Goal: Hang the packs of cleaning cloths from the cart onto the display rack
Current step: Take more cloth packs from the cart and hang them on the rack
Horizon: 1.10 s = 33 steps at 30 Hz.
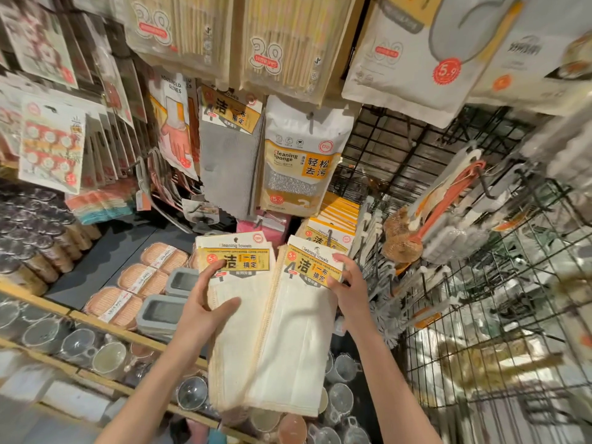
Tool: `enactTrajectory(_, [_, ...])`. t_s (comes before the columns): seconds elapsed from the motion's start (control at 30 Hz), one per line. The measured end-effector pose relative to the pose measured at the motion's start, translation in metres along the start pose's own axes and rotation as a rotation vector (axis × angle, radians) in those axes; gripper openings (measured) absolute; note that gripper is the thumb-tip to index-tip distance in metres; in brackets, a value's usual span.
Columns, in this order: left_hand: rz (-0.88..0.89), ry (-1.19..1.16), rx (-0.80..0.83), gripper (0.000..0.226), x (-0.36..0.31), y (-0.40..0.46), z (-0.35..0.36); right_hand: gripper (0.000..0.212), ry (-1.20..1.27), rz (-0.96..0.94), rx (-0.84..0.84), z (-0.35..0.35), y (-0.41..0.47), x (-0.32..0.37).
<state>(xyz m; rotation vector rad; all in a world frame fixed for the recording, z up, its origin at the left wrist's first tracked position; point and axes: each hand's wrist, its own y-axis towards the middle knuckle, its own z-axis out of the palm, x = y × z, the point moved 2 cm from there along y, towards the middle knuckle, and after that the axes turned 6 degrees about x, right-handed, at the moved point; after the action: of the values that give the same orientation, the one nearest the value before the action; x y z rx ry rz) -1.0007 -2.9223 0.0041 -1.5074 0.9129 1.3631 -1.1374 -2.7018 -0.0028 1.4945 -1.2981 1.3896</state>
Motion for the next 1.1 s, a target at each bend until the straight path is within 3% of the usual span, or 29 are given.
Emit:
enactTrajectory(0.47, [0.01, 0.107, -0.046, 0.064, 0.0, 0.011, -0.011, 0.044, -0.002, 0.061, -0.121, -0.017, 0.045, -0.026])
enactTrajectory(0.73, [0.06, 0.147, -0.064, 0.065, 0.002, 0.01, -0.017, 0.031, -0.124, 0.075, -0.194, -0.022, 0.059, -0.035])
enactTrajectory(1.1, [0.048, 0.132, -0.068, 0.066, 0.011, 0.006, -0.028, 0.055, -0.386, 0.023, -0.225, -0.016, 0.092, -0.041])
